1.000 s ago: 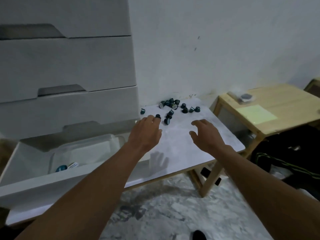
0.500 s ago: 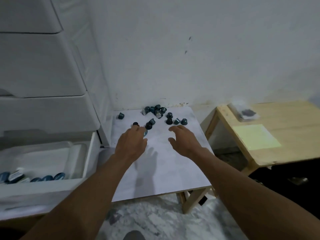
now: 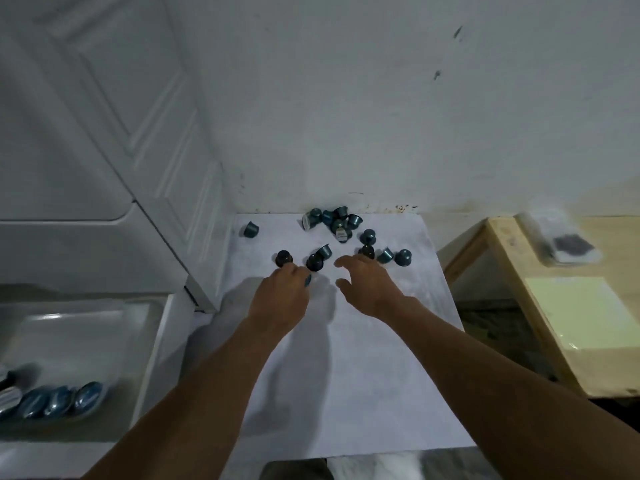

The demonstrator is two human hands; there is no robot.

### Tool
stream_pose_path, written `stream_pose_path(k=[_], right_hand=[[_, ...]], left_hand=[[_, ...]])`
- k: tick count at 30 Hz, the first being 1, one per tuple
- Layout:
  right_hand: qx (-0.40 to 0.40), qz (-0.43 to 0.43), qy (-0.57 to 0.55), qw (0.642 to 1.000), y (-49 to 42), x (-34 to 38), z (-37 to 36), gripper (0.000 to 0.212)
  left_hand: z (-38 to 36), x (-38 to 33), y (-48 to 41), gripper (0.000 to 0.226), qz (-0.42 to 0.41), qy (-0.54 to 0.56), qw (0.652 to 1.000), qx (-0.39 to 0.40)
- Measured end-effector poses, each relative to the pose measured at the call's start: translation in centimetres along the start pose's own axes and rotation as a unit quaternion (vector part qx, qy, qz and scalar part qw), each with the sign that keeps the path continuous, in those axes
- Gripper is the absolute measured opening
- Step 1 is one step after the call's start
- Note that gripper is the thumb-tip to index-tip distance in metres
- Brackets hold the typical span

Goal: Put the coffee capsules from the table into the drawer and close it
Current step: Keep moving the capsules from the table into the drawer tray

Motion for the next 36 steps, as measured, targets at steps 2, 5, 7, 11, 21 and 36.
stream_pose_path(k=[2, 5, 7, 11, 21, 36], right_hand=[[0.022, -0.007, -0.012, 1.0, -1.8, -0.3, -1.0, 0.043], [0.04, -0.004, -0.015, 0.999, -4.3, -0.4, -2.2, 0.043], [0.043, 0.003, -0.015, 0.999, -5.7, -0.3, -2.9, 0.042], [0.044, 0.012, -0.036, 0.998, -8.1, -0.6, -4.1, 0.037], [0.088, 0.003, -0.027, 0.996, -11.1, -2.0, -6.3, 0.037], [0.025, 0.011, -0.062, 0.998, -8.6, -2.5, -4.1, 0.028]], left_hand=[[-1.3, 0.4, -1.0, 0.027, -0.02, -0.016, 1.0, 0.008], [-2.9, 1.2, -2.5, 0.03, -0.042, -0.017, 0.999, 0.029], [-3.7, 1.5, -3.3, 0.034, -0.05, 0.002, 0.997, 0.05], [-5.4, 2.8, -4.7, 0.037, -0.026, 0.032, 0.994, 0.097], [-5.9, 4.6, -7.0, 0.03, 0.022, 0.089, 0.994, 0.055], [-4.3, 4.2, -5.4, 0.035, 0.035, 0.176, 0.984, -0.004]])
Point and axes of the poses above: each hand's wrist, its own y-axis away from the middle knuckle, its own z-axis out of the back of the hand, x = y × z, the point moved 5 cm from there along -y, towards the middle knuckle, and after that the axes turned 8 degrees about z, right-handed, at the moved point
